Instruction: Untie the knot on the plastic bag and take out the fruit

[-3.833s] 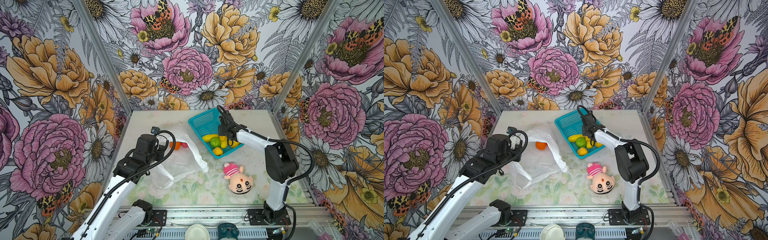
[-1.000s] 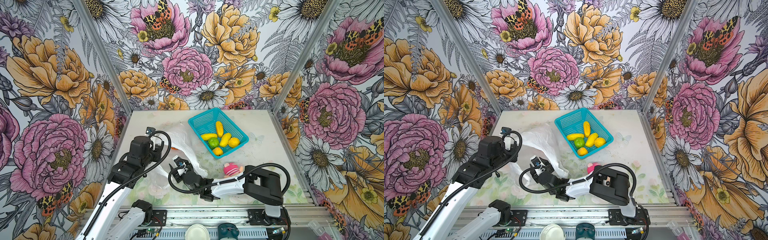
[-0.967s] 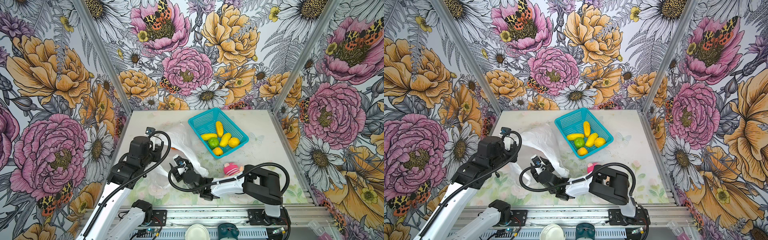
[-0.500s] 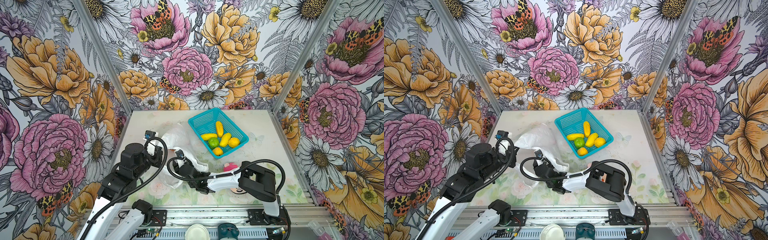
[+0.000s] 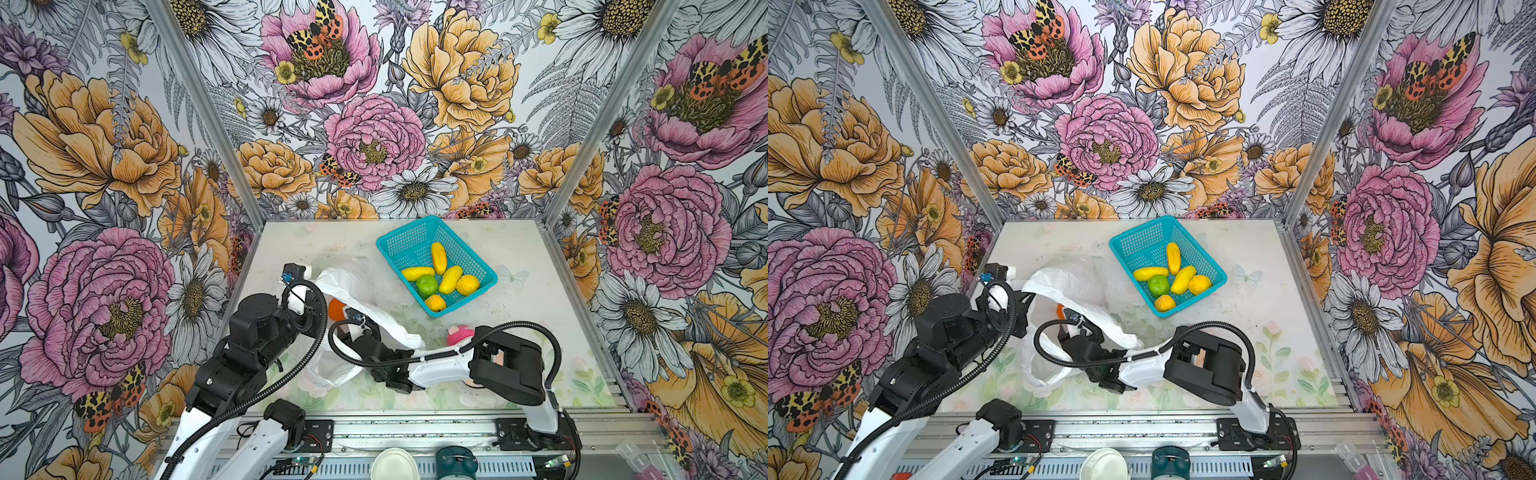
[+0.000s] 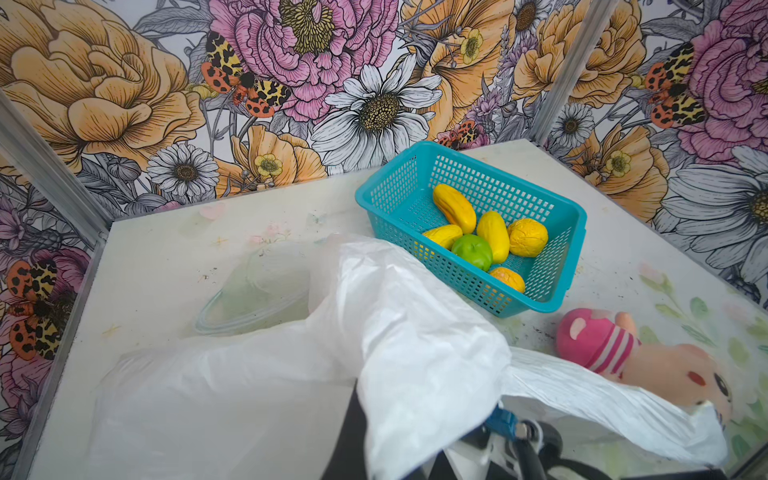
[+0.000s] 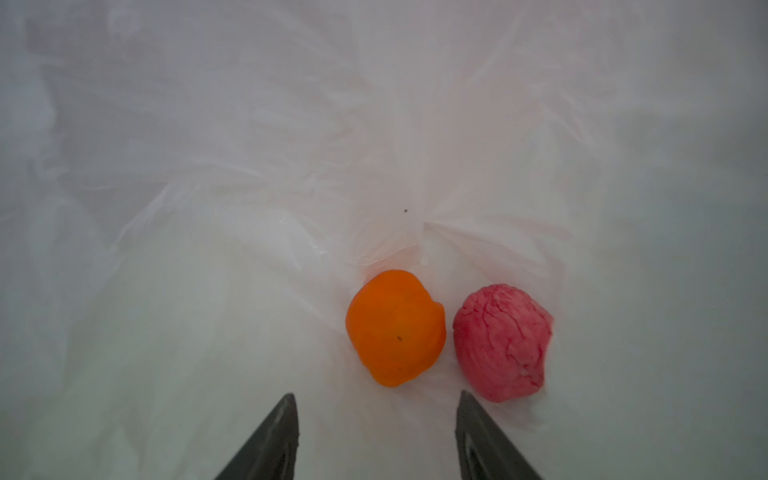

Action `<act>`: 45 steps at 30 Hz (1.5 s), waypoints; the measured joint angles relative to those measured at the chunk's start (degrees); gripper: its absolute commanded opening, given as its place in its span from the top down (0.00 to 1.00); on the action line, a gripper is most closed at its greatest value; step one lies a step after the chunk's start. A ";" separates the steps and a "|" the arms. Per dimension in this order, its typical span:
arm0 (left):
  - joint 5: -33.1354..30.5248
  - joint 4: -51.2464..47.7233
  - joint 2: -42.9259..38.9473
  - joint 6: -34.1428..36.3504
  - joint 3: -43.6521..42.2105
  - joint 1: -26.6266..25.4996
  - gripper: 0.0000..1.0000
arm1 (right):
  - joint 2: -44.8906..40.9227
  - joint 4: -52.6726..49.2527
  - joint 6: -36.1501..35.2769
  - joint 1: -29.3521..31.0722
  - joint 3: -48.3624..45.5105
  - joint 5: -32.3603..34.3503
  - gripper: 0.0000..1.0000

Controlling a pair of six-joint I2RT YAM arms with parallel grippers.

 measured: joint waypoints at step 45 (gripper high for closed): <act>14.12 1.49 0.63 0.00 -0.59 -0.39 1.00 | 24.41 -29.90 10.21 -10.03 35.01 1.36 0.34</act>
